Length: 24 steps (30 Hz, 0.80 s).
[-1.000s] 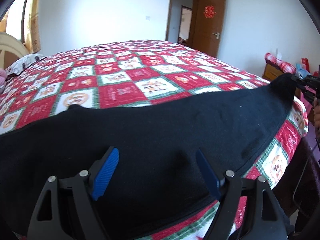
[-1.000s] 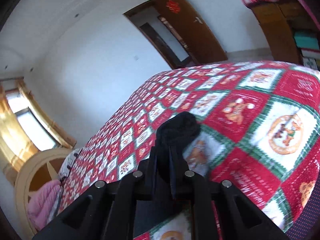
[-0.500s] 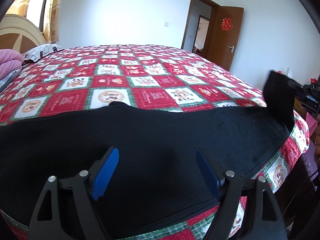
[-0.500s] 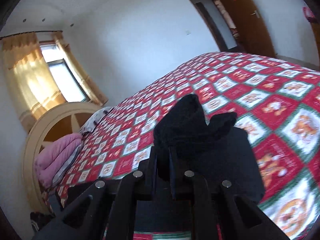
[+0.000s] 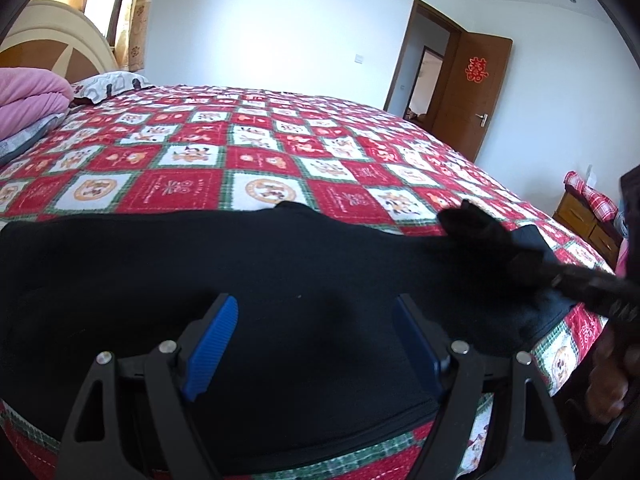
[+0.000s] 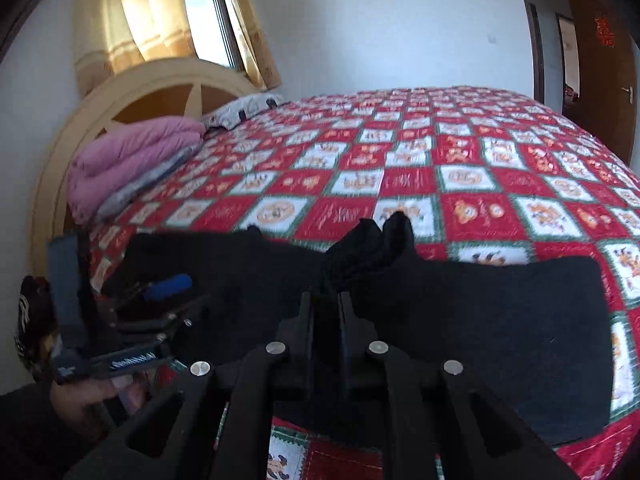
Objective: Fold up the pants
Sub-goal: 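Fold the held pants end over toward the left tool with the right gripper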
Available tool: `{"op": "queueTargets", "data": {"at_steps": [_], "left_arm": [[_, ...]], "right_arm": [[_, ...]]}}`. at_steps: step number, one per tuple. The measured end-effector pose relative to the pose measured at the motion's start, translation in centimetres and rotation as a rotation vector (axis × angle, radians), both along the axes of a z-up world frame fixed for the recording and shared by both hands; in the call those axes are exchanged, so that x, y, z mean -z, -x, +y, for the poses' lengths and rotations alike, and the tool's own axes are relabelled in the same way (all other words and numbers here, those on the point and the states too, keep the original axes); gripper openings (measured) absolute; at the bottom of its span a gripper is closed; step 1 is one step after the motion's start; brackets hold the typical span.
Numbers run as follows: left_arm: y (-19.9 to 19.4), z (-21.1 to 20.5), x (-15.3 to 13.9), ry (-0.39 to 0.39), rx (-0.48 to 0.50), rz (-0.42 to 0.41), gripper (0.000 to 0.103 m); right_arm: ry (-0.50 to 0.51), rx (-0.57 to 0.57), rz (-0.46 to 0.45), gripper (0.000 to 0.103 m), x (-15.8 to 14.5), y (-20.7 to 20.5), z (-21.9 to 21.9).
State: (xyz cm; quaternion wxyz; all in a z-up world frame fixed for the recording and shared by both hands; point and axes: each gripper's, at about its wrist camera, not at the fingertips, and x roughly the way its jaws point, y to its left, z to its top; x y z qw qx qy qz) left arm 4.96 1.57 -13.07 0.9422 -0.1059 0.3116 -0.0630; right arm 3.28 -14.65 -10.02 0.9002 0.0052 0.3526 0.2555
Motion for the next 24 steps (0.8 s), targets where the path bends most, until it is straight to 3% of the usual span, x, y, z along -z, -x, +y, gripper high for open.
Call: {"op": "queueTargets", "data": {"at_steps": [4,14,17,19,24], "left_arm": [[0.1,0.3,0.4,0.012,-0.002,0.005,0.082],[0.1,0.1,0.5,0.015,0.003,0.003,0.082],[0.0,-0.3,0.4,0.005,0.011,0.006,0.082],[0.3,-0.7,-0.3,-0.012,0.019,-0.008,0.082],[0.0,-3.5,-2.6,-0.032,0.124,-0.042,0.082]], "right_arm": [[0.041,0.001,0.051,0.010,2.2,-0.7,1.0],[0.232,-0.120,0.016,0.010,4.1,1.2,3.8],[0.316,-0.157,-0.007,0.015,4.7,1.7,4.8],[0.306,-0.176,0.006,0.023,4.4,1.8,4.7],[0.185,-0.178,0.060,0.024,1.3,1.6,1.0]]}}
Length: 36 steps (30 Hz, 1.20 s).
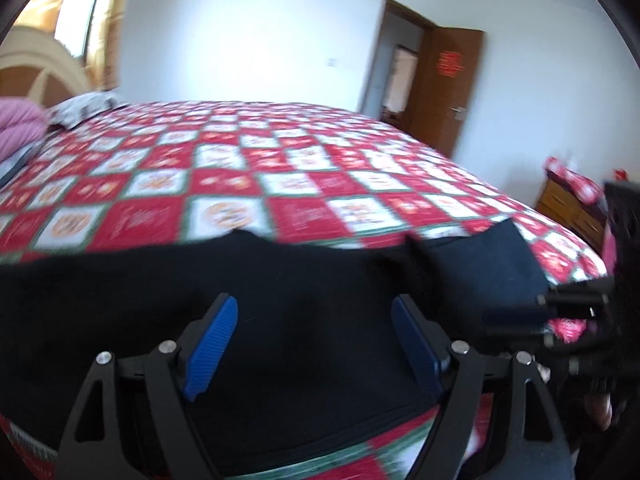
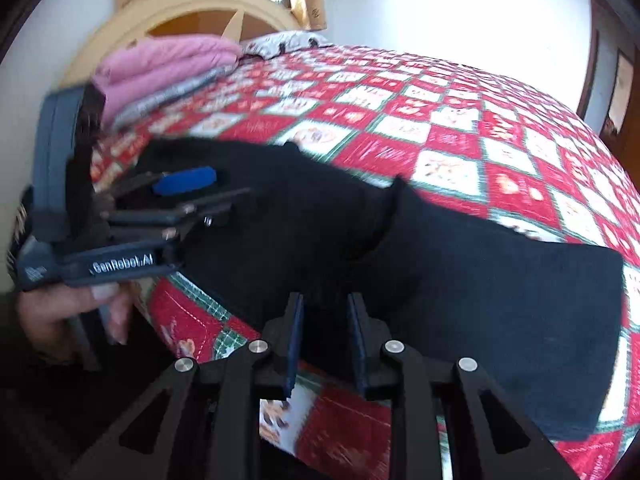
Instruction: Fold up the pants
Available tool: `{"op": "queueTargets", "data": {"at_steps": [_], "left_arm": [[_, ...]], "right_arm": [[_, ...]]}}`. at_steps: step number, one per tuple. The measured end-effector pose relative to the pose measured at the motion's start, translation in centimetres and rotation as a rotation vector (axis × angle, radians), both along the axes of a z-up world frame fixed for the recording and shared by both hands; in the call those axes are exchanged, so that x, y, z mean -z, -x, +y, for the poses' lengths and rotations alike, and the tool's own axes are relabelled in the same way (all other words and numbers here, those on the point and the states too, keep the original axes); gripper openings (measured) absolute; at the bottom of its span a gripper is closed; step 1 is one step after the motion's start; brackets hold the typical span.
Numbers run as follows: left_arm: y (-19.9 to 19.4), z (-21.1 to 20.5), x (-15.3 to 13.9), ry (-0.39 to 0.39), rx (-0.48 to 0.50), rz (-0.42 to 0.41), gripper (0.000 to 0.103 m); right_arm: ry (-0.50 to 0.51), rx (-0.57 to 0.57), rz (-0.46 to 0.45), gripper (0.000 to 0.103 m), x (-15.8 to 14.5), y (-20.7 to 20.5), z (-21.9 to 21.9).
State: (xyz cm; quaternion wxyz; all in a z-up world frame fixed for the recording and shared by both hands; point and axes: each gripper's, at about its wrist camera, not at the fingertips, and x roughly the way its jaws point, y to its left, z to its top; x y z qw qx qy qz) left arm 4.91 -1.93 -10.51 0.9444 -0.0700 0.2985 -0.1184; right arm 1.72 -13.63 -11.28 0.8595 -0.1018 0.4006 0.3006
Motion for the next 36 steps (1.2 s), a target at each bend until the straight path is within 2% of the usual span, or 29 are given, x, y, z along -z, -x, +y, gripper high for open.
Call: {"op": "queueTargets", "data": {"at_steps": [3,5,7,9,10,12,13,14,16,20,23,27,30,31,33,36], "left_arm": [[-0.7,-2.9,-0.9,0.023,0.097,0.014,0.082],[-1.8,-4.6,-1.0,0.054,0.142,0.046,0.082],[-3.1,-6.1,-0.6,0.061,0.156,0.084,0.081],[-3.8,-7.2,-0.1,0.058,0.161,0.109,0.075],[-4.2,-7.7,0.2,0.060,0.165,0.124,0.069],[-4.8,-8.3,0.8,0.046,0.159,0.148,0.059],[-4.9,-8.2,1.1,0.043,0.144,0.156,0.050],[-4.9,-8.1,1.3,0.049,0.138,0.165,0.031],[-4.7,-7.6,1.5,0.061,0.135,0.186,0.009],[-3.4,-6.4,0.8,0.088,0.108,0.168,0.009],[-3.5,-5.6,0.9,0.106,0.086,0.197,0.009],[-4.0,-5.4,2.4,0.094,0.071,0.237,0.009],[-3.6,-5.6,2.0,0.066,0.066,0.218,0.009],[-3.6,-5.6,1.9,0.056,0.061,0.214,0.011],[-3.8,-5.4,2.2,0.061,0.063,0.219,0.014],[-3.7,-5.6,2.5,0.031,0.064,0.198,0.016]], "right_arm": [[-0.012,0.085,-0.046,0.024,-1.7,-0.7,-3.7],[-0.019,0.196,-0.081,0.024,-2.4,-1.5,-6.8],[-0.083,0.330,-0.076,0.024,-2.6,-2.5,-10.4],[-0.169,0.414,-0.055,0.024,-2.4,-3.1,-13.0],[-0.204,0.437,-0.049,0.025,-2.2,-3.2,-13.9],[-0.205,0.480,-0.052,0.025,-1.7,-3.4,-14.7],[-0.203,0.487,-0.055,0.025,-1.5,-3.5,-14.7],[-0.212,0.483,-0.057,0.025,-1.4,-3.4,-14.8],[-0.224,0.479,-0.053,0.025,-1.2,-3.4,-14.7],[-0.217,0.471,-0.056,0.025,-0.8,-3.5,-14.7],[-0.213,0.467,-0.065,0.025,-0.6,-3.5,-14.5],[-0.126,0.455,-0.062,0.025,0.5,-3.9,-13.3],[-0.091,0.449,-0.105,0.025,0.3,-3.4,-12.8],[-0.091,0.439,-0.130,0.028,0.0,-3.2,-12.6],[-0.063,0.429,-0.135,0.043,0.2,-3.3,-12.4],[-0.032,0.434,-0.065,0.043,1.7,-4.2,-12.3]]}}
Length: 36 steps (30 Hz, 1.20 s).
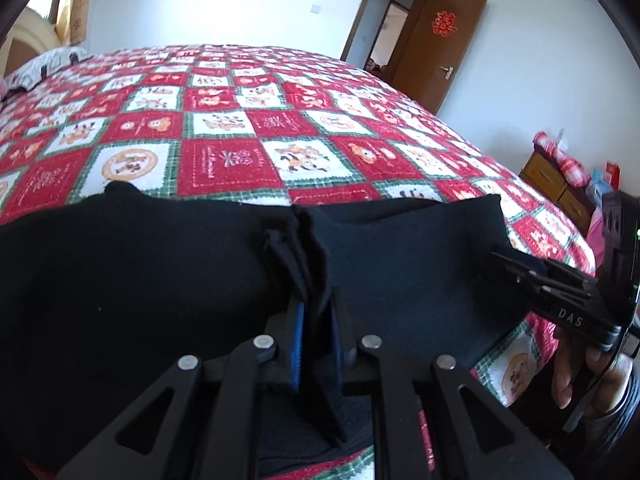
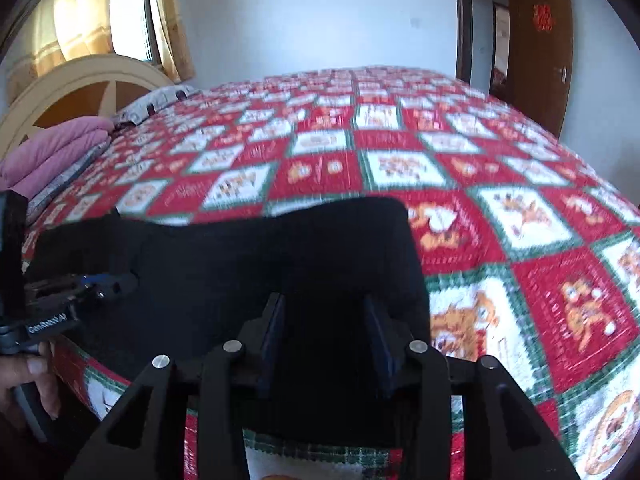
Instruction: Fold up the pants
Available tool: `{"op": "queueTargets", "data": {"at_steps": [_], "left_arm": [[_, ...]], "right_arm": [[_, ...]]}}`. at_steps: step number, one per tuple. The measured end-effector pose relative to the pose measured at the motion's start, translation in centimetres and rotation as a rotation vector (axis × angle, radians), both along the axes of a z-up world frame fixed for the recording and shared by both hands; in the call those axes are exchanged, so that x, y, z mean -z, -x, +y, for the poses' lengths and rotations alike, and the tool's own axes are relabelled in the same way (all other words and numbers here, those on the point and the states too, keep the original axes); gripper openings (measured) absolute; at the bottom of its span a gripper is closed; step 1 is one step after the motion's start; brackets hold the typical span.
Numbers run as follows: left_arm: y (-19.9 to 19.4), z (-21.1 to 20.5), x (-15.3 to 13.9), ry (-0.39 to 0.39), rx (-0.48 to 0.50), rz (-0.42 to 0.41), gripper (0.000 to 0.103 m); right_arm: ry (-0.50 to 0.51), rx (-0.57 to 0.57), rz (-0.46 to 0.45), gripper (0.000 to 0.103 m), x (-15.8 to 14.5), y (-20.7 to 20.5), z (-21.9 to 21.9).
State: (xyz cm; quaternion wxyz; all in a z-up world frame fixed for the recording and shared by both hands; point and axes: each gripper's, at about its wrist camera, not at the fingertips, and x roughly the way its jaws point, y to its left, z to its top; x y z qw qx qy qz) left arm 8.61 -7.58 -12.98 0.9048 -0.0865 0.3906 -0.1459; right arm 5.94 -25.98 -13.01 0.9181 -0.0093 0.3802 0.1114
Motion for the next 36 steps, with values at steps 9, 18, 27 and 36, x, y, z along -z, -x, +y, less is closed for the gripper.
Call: {"op": "queueTargets", "data": {"at_steps": [9,18,27,36], "left_arm": [[0.6,-0.9,-0.4,-0.042,0.032,-0.019,0.040],[1.7,0.1,-0.6,-0.089,0.009,-0.021,0.069],[2.6,3.1,-1.1,-0.162,-0.037,-0.020,0.076],[4.1,13.2,-2.6,-0.314,-0.185,-0.063,0.090]], "right_arm": [[0.074,-0.043,0.004,0.054,1.0,-0.1,1.0],[-0.022,-0.015,-0.069,0.054,-0.7,1.0,0.0],[-0.052,-0.026,-0.176,0.054,-2.1,2.2,0.3],[-0.033,-0.099,-0.253,0.054,-2.8,3.6,2.0]]}}
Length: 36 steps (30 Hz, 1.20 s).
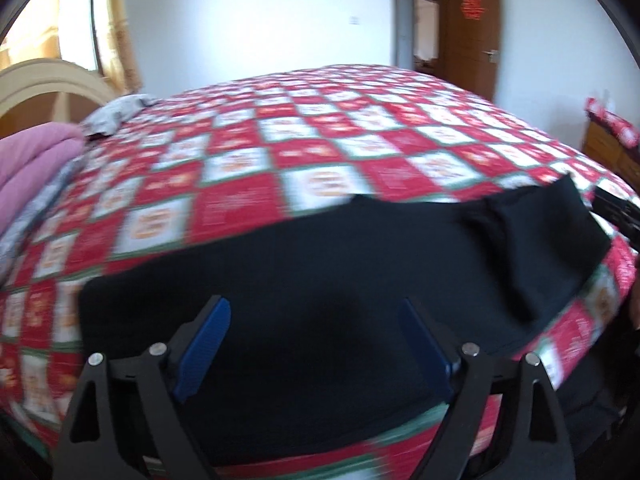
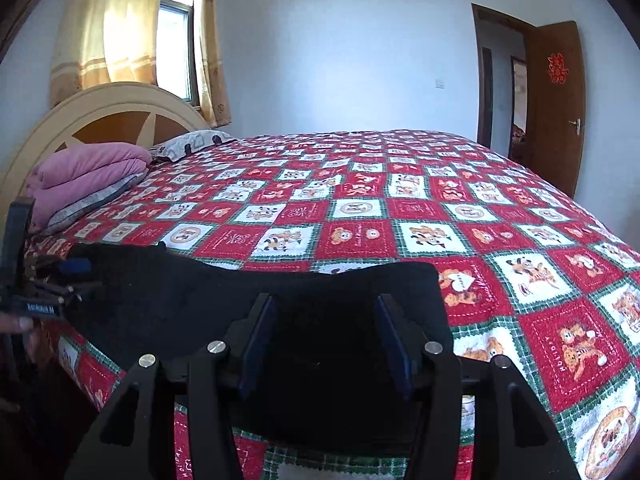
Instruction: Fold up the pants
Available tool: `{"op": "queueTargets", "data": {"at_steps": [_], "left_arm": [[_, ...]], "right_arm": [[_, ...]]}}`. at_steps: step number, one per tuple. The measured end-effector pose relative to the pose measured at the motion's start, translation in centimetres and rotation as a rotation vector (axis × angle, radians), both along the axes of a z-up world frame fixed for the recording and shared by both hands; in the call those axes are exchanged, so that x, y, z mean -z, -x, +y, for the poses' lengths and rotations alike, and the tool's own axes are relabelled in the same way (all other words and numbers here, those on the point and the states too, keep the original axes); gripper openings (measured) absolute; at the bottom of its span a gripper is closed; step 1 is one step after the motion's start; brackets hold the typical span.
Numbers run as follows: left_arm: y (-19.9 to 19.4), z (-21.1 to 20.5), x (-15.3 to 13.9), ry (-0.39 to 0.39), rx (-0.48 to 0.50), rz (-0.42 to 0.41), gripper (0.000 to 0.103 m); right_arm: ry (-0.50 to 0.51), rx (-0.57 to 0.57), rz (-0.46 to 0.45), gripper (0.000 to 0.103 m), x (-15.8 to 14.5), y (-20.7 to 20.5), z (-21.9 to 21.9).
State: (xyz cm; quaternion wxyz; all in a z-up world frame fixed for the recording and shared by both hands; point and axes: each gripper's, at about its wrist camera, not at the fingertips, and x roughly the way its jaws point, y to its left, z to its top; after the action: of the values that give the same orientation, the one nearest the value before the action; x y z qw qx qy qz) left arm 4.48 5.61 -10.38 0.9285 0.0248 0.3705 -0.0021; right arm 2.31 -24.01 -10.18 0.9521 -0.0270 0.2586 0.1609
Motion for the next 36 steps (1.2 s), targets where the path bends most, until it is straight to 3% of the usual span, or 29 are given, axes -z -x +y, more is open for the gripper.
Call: {"op": "queueTargets", "data": {"at_steps": [6,9,15,21,24,26,29,32,36], "left_arm": [[1.0,9.9,0.2,0.011,-0.192,-0.002,0.090],[1.3,13.7,1.2,0.068,-0.240,0.001,0.090],[1.3,15.4,3.7,0.226,-0.234,0.017,0.089],[0.8,15.1,4.5,0.247,-0.203,-0.018,0.084],[0.8,15.3,4.4,0.232,-0.206,-0.008,0.069],[0.9,14.6,3.9,0.219,-0.182,0.006,0.044],[0.7,12.8,3.4,0.137,-0.157,0.025,0.024],[0.7,13.1,3.2,0.182,-0.151,0.030,0.021],[1.6,15.0,1.5,0.398,-0.153,-0.001,0.020]], "right_arm": [[0.037,-0.022,0.004,0.054,0.4,0.2,1.1],[0.037,-0.019,-0.002,0.054,0.4,0.2,1.2],[-0.001,-0.014,0.016,0.054,0.6,0.1,0.8],[0.037,-0.036,0.015,0.054,1.0,0.4,1.9],[0.053,-0.046,0.010,0.054,1.1,0.6,2.4],[0.057,-0.048,0.010,0.054,1.1,0.6,2.5],[0.052,-0.047,0.008,0.054,1.1,0.7,2.5],[0.050,-0.043,0.008,0.054,1.1,0.7,2.4],[0.042,-0.031,-0.012,0.054,0.6,0.9,2.1]]}}
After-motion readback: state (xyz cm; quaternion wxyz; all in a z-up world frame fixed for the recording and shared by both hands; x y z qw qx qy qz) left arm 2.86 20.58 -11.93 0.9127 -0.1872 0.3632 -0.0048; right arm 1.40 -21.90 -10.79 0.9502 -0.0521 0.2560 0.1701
